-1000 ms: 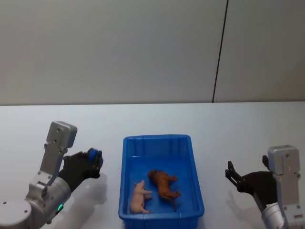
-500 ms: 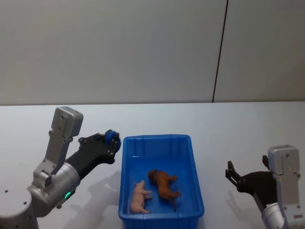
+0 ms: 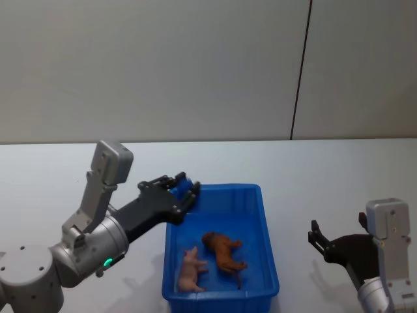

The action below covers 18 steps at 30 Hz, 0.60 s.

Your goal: Pick up the two dolls from the table and place them into the box.

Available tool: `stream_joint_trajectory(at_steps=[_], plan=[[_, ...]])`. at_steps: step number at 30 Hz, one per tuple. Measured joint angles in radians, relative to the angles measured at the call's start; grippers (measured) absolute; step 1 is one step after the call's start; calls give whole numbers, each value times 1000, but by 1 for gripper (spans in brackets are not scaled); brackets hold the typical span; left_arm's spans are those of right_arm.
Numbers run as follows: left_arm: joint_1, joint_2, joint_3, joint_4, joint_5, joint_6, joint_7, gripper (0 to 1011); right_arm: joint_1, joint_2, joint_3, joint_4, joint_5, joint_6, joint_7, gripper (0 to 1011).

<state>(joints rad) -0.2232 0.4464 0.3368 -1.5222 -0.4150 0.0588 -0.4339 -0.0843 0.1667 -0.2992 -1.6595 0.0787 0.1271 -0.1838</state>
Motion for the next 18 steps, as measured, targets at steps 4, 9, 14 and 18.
stream_joint_trajectory(at_steps=[4, 9, 14, 18], plan=[[-14, -9, 7, 12, 5, 1, -57, 468, 0, 0, 0, 0, 0, 0, 0, 1001], [-34, -24, 19, 30, 12, 9, -124, 610, 0, 0, 0, 0, 0, 0, 0, 1001], [-45, -33, 27, 40, 16, 14, -161, 784, 0, 0, 0, 0, 0, 0, 0, 1001], [-51, -37, 30, 45, 19, 16, -181, 891, 0, 0, 0, 0, 0, 0, 0, 1001]])
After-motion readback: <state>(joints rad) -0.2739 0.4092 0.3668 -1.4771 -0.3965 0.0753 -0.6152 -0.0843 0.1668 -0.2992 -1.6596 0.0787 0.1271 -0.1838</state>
